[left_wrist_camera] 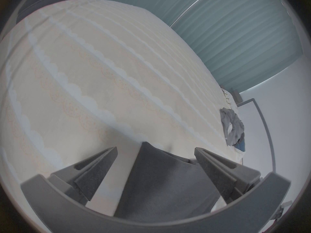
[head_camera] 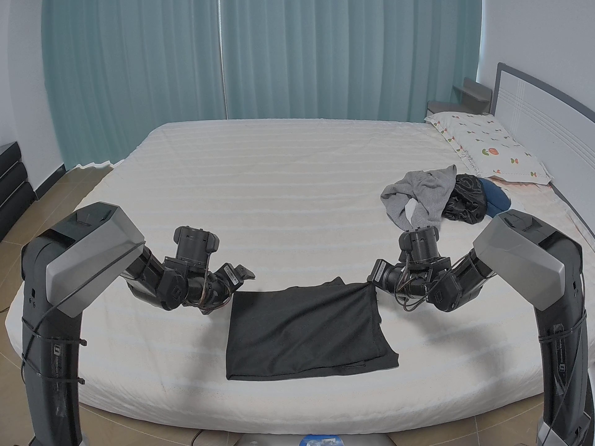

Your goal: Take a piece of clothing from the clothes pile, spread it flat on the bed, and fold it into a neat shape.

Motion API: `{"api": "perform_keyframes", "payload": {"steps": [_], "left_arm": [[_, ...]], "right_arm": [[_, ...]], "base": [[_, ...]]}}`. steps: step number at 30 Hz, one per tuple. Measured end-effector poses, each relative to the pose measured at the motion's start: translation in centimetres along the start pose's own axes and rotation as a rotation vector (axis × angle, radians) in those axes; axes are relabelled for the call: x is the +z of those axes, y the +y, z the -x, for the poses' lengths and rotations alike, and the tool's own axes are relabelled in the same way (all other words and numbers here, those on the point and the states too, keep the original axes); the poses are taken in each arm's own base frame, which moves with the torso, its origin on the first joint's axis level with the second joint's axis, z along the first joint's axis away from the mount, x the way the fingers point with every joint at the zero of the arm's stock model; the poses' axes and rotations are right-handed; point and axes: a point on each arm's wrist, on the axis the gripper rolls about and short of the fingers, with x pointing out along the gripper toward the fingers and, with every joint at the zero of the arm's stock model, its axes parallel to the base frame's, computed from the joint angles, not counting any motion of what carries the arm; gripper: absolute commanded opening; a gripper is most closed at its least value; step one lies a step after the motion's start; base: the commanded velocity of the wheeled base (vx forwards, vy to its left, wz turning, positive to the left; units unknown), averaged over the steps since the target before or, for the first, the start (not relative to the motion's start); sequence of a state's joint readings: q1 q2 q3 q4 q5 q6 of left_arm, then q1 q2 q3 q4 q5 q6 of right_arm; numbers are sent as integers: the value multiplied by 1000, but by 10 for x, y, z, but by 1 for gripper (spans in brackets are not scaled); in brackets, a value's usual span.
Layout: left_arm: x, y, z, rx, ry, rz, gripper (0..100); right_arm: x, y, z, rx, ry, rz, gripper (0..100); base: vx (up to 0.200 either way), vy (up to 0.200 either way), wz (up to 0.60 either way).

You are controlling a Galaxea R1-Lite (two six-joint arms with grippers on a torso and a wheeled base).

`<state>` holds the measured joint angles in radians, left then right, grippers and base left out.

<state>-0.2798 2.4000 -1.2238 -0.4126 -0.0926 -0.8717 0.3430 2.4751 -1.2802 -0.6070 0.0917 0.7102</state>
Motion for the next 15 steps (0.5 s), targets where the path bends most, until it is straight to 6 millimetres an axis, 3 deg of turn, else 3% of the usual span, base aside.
{"api": "perform_keyframes", "payload": {"steps": [1, 2, 15], "left_arm": [[-1, 0, -2, 10, -9, -6, 100], [-1, -1, -5, 17, -16, -10, 0], [-8, -1, -17, 42, -40, -18, 0]], "right_arm": [[0, 0, 0, -1, 0, -1, 0], [0, -1, 1, -2, 0, -2, 0], [0, -1, 4, -7, 3, 6, 0]], "base": [[0, 0, 0], [0, 0, 0], [0, 0, 0]]}}
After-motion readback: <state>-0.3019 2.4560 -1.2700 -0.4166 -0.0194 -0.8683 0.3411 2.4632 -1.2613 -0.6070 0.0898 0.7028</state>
